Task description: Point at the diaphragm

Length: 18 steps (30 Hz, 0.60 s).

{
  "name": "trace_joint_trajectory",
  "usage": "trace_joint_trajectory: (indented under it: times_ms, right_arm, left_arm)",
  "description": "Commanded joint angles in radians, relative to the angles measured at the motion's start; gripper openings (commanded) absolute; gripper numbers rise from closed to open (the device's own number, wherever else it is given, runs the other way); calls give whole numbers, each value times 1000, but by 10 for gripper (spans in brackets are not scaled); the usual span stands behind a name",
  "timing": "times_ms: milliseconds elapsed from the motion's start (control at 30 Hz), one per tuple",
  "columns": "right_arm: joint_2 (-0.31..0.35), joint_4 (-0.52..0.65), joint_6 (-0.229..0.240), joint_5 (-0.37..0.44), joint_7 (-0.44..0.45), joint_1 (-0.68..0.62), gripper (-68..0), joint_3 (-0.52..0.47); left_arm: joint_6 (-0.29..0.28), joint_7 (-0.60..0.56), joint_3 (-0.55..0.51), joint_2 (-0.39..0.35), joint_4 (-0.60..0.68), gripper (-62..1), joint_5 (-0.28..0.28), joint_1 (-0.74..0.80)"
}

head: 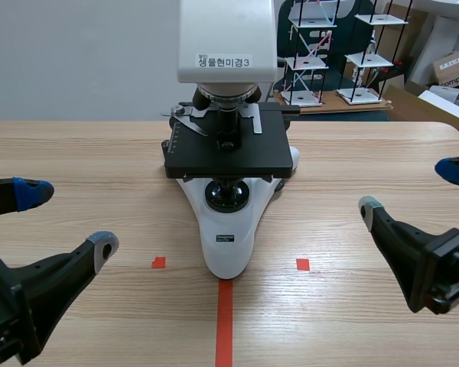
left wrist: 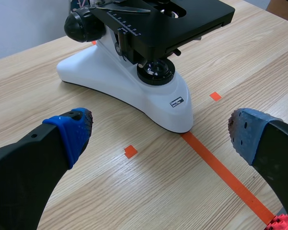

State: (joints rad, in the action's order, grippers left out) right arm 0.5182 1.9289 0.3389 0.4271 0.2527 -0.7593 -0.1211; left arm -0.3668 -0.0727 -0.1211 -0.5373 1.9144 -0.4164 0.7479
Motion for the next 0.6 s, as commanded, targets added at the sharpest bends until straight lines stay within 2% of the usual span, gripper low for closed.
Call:
trace_joint_trajectory:
  times_ms: [0,267,367,467,567]
  right_arm:
    - [5,4,-3,4,16,11,-71,-3]
    - [5,4,-3,4,15,11,-71,-3]
    - [5,4,-3,4,15,11,-71,-3]
    - [5,4,-3,4,15,11,-71,-3]
    - [5,4,-3,4,15,11,-71,-3]
  left_arm:
    - [6,-16,-3,5,11,-11,-10,-3]
    - [6,-25,-3,5,11,-11,-10,-3]
    - [6,-43,-3,5,11,-34,-10,-3]
    - [6,-43,-3,5,11,-147,-10,-3]
    - [6,-43,-3,5,11,-329,-10,-3]
